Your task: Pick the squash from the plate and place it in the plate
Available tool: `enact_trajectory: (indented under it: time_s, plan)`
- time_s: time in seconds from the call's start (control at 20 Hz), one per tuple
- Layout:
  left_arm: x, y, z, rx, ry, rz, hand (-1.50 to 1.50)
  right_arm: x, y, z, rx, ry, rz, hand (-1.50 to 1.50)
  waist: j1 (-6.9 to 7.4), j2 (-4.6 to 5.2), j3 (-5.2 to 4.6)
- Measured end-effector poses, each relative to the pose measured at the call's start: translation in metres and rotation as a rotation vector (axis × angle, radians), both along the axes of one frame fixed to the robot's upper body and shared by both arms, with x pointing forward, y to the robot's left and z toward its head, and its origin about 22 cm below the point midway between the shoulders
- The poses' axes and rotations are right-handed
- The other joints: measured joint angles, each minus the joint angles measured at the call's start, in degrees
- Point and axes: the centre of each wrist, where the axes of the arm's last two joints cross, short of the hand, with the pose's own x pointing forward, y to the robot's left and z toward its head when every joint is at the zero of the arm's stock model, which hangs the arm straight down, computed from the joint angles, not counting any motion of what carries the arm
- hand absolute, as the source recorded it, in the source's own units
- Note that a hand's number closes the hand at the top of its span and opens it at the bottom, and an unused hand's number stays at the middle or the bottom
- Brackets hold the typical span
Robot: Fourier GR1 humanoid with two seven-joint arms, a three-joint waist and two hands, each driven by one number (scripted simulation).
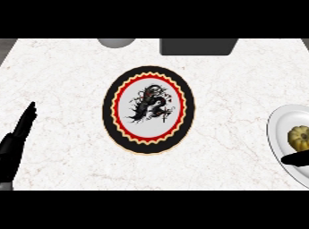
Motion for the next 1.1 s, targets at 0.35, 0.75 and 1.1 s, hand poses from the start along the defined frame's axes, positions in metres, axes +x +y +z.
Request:
enact_trajectory:
  time_s: [0.35, 0.75, 1.1]
  plan:
    - [-0.001, 0.0, -0.006, -0.001, 0.003, 0.001, 0.0, 0.0, -0.008, -0.015, 0.007, -0.034, 0.021, 1.5, -0.01, 0.0, 0.01]
    - [-0.007, -0.007, 0.0, 0.001, -0.001, 0.0, 0.0, 0.006, -0.014, -0.022, -0.028, -0.081, 0.055, 1.5, 0.02, -0.07, -0.11]
    - [0.004, -0.014, 0.004, -0.008, -0.016, -0.063, 0.0, 0.049, 0.01, 0.002, -0.08, -0.104, 0.435, 1.5, 3.97, 1.02, 0.1]
